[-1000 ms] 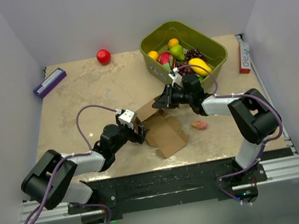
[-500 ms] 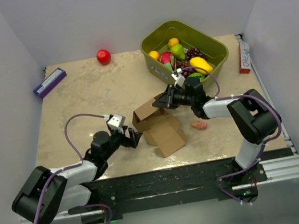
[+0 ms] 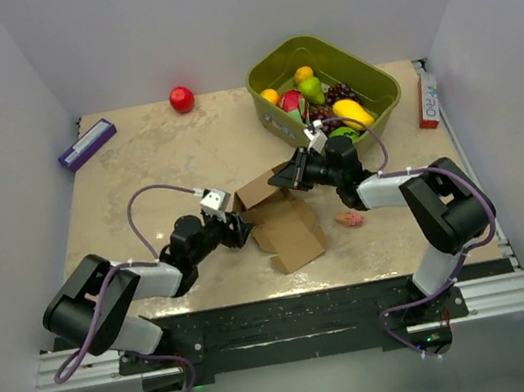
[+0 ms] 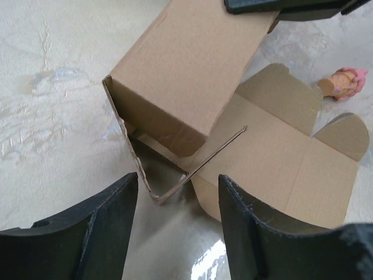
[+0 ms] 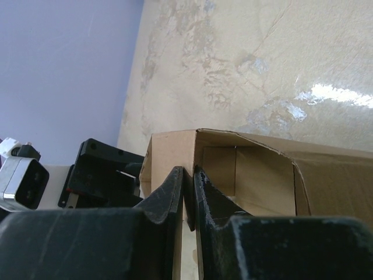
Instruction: Fold the paper box
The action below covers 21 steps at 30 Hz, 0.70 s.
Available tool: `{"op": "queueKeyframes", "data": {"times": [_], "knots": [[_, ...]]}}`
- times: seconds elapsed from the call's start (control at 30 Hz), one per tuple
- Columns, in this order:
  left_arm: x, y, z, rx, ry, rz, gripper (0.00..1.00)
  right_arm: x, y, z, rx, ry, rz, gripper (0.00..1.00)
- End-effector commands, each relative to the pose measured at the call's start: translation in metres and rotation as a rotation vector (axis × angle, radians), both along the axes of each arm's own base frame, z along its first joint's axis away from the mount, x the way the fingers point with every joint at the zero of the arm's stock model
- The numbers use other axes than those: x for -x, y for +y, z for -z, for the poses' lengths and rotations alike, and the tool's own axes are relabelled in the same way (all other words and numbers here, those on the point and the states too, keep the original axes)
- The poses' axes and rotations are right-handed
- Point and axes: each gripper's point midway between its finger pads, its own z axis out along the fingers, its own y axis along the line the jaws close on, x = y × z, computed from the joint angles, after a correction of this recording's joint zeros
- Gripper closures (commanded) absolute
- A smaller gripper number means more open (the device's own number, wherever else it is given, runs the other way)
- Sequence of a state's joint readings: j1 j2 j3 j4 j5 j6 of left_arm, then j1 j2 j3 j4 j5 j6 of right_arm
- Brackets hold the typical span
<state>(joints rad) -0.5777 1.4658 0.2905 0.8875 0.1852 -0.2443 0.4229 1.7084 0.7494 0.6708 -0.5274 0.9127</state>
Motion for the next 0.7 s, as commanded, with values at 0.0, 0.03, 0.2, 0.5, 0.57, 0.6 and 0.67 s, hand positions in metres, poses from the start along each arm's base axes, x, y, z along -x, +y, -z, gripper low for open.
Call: {"op": "queueKeyframes", "data": {"times": [0.0, 0.03, 0.2, 0.5, 0.57, 0.6, 0.67], "knots": [[-0.015, -0.014, -0.022, 0.041, -0.069, -0.005, 0.41, 0.004, -0.024, 0.041, 0.046, 0.214, 0.147, 1.0], [-0.016, -0.014, -0.02, 0.029, -0.065, -0.019, 0.41, 0.003, -0.024, 0.04, 0.044, 0.211, 0.152, 1.0], [-0.017, -0.022, -0.007, -0.035, -0.035, -0.054, 0.45, 0.004, -0.027, 0.038, 0.022, 0.22, 0.19, 1.0], [-0.026, -0.029, 0.003, -0.089, -0.001, -0.168, 0.47, 0.007, -0.019, 0.035, 0.0, 0.222, 0.204, 1.0], [-0.029, -0.025, 0.006, -0.087, 0.011, -0.209, 0.45, 0.008, -0.017, 0.034, 0.0, 0.22, 0.206, 1.0], [-0.03, -0.024, 0.007, -0.086, 0.015, -0.223, 0.45, 0.008, -0.017, 0.032, -0.007, 0.222, 0.21, 1.0], [-0.032, -0.021, 0.009, -0.085, 0.023, -0.258, 0.45, 0.01, -0.017, 0.032, -0.022, 0.241, 0.217, 1.0]]}}
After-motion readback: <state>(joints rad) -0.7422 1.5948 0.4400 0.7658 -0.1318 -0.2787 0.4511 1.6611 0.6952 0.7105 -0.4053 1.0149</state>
